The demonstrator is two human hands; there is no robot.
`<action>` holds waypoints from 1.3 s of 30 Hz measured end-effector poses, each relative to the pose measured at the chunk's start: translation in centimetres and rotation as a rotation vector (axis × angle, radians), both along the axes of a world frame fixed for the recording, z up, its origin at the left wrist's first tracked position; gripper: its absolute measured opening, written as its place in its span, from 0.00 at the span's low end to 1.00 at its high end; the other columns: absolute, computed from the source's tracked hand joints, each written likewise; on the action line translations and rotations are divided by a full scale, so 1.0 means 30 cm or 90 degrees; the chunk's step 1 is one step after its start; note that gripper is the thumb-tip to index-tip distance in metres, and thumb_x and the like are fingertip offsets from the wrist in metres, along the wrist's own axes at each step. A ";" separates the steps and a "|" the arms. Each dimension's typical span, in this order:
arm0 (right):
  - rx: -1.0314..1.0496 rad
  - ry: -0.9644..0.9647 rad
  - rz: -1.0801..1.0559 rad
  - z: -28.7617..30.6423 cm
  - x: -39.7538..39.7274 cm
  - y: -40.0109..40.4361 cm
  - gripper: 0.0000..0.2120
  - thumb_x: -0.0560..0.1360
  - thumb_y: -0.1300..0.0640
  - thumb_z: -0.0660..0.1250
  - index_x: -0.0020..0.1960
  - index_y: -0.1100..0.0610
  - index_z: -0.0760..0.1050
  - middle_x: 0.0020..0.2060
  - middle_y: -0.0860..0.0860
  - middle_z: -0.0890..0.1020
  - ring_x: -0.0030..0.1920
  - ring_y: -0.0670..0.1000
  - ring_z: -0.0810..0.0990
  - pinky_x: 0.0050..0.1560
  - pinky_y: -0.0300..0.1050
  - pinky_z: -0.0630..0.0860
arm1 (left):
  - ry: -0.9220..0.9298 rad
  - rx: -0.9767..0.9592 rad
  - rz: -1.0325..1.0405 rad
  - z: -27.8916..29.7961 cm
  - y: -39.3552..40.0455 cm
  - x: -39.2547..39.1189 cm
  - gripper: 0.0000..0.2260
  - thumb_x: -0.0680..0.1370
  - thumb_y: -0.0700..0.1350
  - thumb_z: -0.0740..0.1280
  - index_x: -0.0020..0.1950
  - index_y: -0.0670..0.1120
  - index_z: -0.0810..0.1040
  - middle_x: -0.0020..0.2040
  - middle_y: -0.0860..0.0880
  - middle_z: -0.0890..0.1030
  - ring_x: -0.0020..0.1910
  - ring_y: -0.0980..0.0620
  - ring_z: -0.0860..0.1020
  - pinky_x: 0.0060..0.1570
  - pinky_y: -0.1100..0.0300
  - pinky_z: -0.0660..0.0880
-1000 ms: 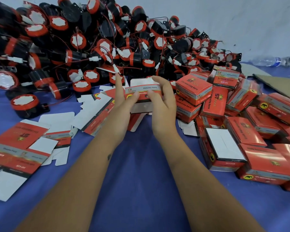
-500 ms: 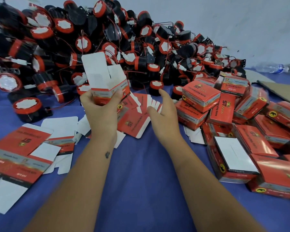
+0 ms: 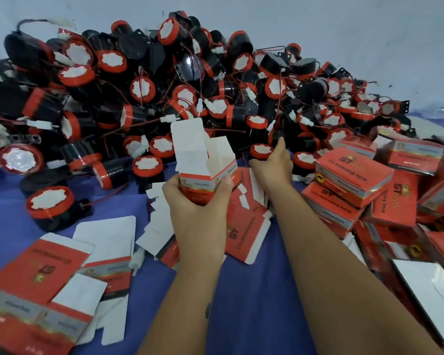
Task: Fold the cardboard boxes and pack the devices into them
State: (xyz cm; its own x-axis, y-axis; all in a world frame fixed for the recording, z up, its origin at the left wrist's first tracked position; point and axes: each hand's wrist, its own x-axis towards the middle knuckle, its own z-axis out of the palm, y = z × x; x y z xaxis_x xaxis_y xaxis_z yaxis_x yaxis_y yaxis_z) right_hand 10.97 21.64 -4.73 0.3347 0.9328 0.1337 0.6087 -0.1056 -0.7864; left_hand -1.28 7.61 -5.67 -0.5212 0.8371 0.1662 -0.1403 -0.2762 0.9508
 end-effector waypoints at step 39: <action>0.400 -0.144 0.132 0.016 -0.039 -0.525 0.20 0.74 0.51 0.71 0.63 0.55 0.75 0.56 0.51 0.79 0.54 0.54 0.78 0.48 0.55 0.77 | 0.358 -0.034 -0.117 0.027 -0.048 -0.021 0.22 0.72 0.40 0.74 0.60 0.57 0.73 0.55 0.58 0.79 0.53 0.58 0.77 0.49 0.67 0.73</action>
State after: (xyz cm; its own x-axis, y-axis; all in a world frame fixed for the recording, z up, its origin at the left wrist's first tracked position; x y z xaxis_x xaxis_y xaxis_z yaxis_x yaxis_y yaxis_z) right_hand 9.79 5.88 -4.25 0.0589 0.6979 0.7138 0.7234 0.4629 -0.5123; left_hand -1.90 6.16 -4.86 -0.2109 0.9203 0.3296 0.3475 -0.2446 0.9052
